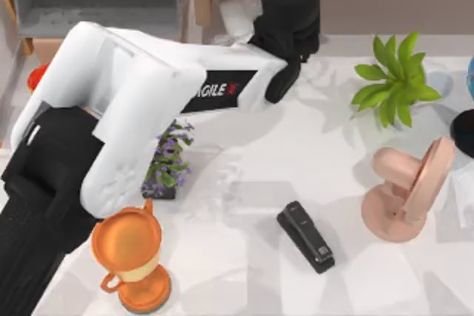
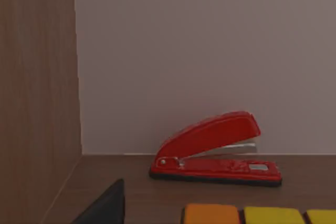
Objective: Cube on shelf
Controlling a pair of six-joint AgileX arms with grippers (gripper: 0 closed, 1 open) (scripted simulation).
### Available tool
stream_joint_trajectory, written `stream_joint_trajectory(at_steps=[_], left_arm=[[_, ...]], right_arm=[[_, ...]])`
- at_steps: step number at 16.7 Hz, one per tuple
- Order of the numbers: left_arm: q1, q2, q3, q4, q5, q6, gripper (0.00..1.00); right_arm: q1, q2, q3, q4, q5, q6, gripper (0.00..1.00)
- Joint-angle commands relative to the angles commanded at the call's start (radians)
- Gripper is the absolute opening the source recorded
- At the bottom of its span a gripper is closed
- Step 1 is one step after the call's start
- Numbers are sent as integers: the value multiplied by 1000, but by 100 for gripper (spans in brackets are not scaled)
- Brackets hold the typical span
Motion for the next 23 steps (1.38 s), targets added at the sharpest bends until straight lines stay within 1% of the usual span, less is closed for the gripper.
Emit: stream_joint_trajectory(at_steps=[2,5,8,11,13,17,23], left_arm=[[-32,-4,-10,3,6,-40,100],[-139,-25,-45,15,26,-174,100],[-307,-62,-103,37,62,-382,100],[-525,-105,-182,69,112,-647,100],[-697,-134,-245,96,152,-851,100],[-1091,-200,-388,160,250,-1300,100],[-1774,-314,-611,270,425,-2025,100]], right_arm=[[0,0,0,0,0,0,100],[0,0,0,0,0,0,100],[0,0,0,0,0,0,100],[0,0,0,0,0,0,100],[0,0,0,0,0,0,100],[0,0,0,0,0,0,100],[0,0,0,0,0,0,100]])
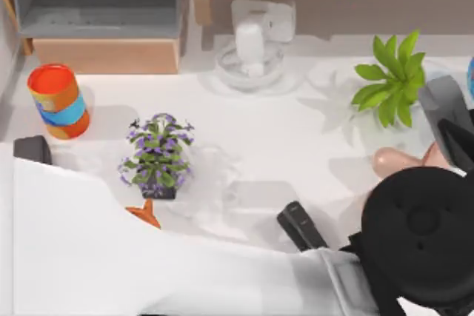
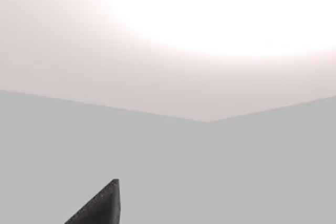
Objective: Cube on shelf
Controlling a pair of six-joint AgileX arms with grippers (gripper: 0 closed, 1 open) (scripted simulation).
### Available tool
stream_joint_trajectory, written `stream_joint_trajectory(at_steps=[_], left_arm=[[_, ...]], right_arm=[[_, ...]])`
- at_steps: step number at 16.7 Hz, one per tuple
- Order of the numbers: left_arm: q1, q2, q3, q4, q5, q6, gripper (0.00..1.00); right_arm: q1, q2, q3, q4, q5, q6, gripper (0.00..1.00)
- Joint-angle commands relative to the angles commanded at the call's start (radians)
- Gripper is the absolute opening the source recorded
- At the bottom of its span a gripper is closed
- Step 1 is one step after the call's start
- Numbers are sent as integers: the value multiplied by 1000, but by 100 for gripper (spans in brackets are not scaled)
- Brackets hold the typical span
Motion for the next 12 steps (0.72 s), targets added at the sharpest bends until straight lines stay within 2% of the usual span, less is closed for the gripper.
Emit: stream_joint_trajectory(at_steps=[12], left_arm=[[-1444,-156,-438,190,375,-1388,100]], right_arm=[[0,0,0,0,0,0,100]])
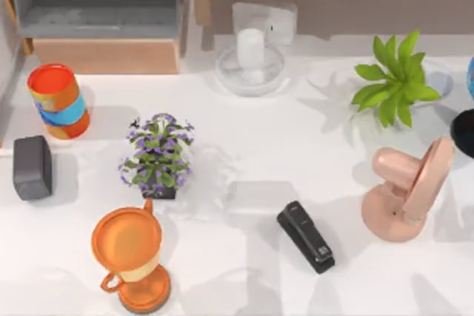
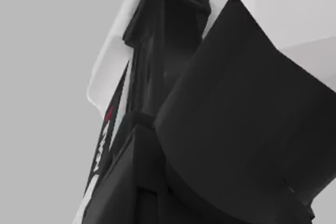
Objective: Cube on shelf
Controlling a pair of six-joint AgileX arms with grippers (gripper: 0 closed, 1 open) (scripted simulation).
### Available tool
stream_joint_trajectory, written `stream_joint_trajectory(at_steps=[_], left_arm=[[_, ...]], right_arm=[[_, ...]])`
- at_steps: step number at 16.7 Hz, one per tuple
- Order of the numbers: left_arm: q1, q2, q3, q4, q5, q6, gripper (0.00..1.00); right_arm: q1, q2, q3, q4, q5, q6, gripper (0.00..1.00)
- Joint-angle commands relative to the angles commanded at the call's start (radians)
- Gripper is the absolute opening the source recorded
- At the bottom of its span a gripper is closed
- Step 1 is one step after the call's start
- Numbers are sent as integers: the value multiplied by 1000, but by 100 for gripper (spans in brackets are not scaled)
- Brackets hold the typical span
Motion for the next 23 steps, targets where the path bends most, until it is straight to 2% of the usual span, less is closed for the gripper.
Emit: stream_joint_trajectory(at_steps=[6,12,18,23], left_arm=[[-634,-50,-176,79,190,-567,100],[-1144,-86,-301,139,369,-1005,100],[-1497,-99,-369,169,510,-1295,100],[-1643,-99,-392,171,575,-1413,100]], right_arm=[[0,0,0,0,0,0,100],[0,0,0,0,0,0,100],[0,0,0,0,0,0,100],[0,0,0,0,0,0,100]])
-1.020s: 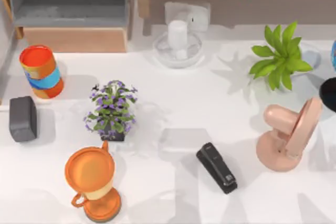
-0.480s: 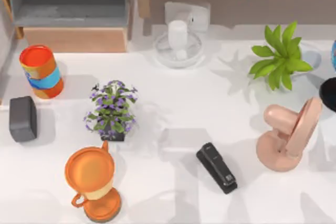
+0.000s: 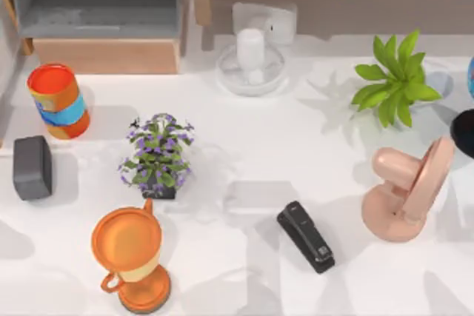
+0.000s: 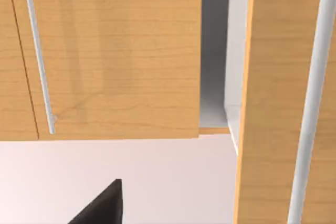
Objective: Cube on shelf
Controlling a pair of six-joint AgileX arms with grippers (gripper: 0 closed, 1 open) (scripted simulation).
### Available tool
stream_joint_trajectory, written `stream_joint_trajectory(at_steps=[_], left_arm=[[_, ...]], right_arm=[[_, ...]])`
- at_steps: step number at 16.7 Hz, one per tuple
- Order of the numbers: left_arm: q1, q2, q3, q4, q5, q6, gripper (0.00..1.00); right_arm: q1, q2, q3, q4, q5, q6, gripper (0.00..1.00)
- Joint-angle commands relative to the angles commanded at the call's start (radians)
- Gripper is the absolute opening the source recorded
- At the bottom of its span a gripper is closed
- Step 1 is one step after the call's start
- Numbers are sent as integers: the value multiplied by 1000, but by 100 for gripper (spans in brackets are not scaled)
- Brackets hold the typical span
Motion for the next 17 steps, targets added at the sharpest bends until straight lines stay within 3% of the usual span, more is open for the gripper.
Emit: stream_joint_trajectory(at_steps=[9,17], left_arm=[[-16,2,1,-3,7,-13,100],[-77,31,75,-47,-51,-15,100]], right_arm=[[0,0,0,0,0,0,100],[0,0,0,0,0,0,100]])
